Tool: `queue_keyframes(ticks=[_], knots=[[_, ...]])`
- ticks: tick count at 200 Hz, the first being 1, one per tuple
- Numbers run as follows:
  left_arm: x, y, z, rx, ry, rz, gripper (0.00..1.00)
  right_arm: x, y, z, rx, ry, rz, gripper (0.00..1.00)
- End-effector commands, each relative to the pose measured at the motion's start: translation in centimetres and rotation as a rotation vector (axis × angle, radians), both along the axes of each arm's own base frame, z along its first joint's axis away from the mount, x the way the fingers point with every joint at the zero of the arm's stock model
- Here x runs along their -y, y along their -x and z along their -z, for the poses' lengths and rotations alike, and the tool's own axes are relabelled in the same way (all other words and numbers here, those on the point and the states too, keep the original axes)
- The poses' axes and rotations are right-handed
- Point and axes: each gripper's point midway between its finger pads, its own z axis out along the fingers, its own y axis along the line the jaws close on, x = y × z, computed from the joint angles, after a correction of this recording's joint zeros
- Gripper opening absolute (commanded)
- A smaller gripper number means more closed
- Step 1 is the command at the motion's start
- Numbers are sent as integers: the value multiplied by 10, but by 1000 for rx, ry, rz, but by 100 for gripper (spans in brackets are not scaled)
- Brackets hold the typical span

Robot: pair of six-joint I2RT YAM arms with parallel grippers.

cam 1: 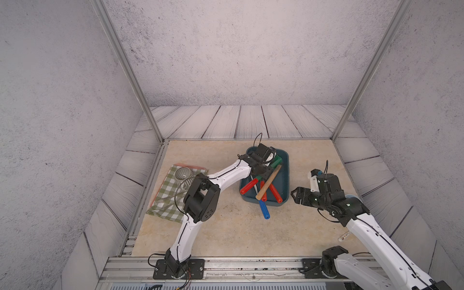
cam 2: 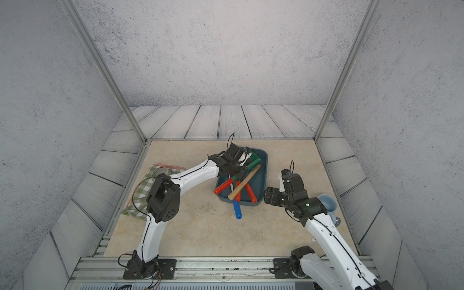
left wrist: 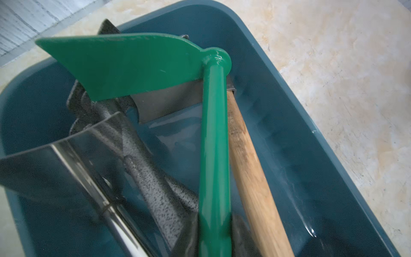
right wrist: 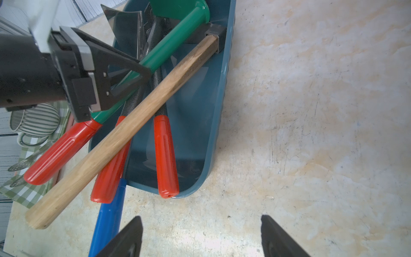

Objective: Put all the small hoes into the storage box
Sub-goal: Place the hoe in the storage box.

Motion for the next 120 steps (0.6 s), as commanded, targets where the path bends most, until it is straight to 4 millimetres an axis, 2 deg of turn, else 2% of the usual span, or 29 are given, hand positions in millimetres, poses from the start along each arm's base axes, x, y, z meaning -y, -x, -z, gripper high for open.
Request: queue_keyframes(ticks=[1,80,91,120], knots=[[11,-9,-12,32,38,-4,0,1,3,5,-11,5,-7,84],[20,-23,-6,40,28,-23,1,1,2,4,-10,8,-10,84],[18,-22,-4,34,20,-23,6,1,2,4,-11,10,-10,84],[12,-19,-6,33,17,-49,33,0,2,4,-10,6,-12,84]])
